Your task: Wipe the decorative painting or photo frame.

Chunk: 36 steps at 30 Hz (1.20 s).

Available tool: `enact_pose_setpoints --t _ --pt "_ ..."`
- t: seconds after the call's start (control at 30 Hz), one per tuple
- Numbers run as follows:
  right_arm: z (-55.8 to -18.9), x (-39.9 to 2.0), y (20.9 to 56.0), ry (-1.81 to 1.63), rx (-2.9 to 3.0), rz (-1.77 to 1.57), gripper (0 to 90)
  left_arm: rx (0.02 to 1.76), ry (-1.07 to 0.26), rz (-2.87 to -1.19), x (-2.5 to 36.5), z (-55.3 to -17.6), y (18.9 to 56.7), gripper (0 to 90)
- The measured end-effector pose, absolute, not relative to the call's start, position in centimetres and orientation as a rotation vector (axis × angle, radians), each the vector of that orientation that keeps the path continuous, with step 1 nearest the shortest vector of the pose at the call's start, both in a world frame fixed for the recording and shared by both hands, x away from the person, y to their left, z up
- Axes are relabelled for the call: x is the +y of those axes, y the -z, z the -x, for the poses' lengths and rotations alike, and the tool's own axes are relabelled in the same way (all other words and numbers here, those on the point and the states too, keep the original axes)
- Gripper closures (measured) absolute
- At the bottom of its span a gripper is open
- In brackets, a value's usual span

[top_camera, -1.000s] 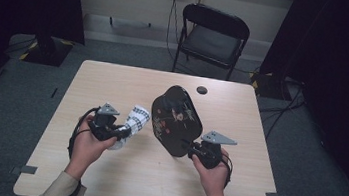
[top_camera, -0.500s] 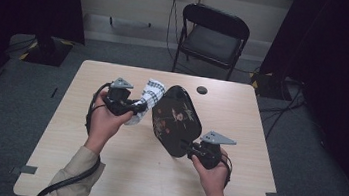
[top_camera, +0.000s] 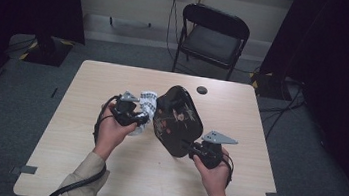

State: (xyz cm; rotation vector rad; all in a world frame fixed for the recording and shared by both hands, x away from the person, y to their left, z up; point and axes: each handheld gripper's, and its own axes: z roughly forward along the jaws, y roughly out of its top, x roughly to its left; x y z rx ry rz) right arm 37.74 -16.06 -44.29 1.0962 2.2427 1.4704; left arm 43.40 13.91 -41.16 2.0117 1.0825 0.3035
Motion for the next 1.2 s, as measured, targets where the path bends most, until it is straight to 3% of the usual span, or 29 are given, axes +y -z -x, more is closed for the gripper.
enact_pose_setpoints --t 0.43,0.6,0.87,1.2 --pt "-37.8 -16.2 44.3 -1.476 2.242 -1.097 78.5 1.103 -0.24 -2.174 13.9 -41.6 46.7 74.8" --pt "-37.8 -16.2 44.4 -1.479 2.238 -1.099 78.4 1.099 -0.23 -2.157 14.6 -40.7 47.9 71.7" --pt "-37.9 -16.3 44.4 -1.477 2.233 -1.108 78.3 1.136 -0.288 -2.18 17.5 -39.5 47.7 51.4" --pt "-37.9 -16.3 44.4 -1.478 2.229 -1.107 78.3 1.18 -0.325 -2.065 18.8 -39.7 46.4 39.2"
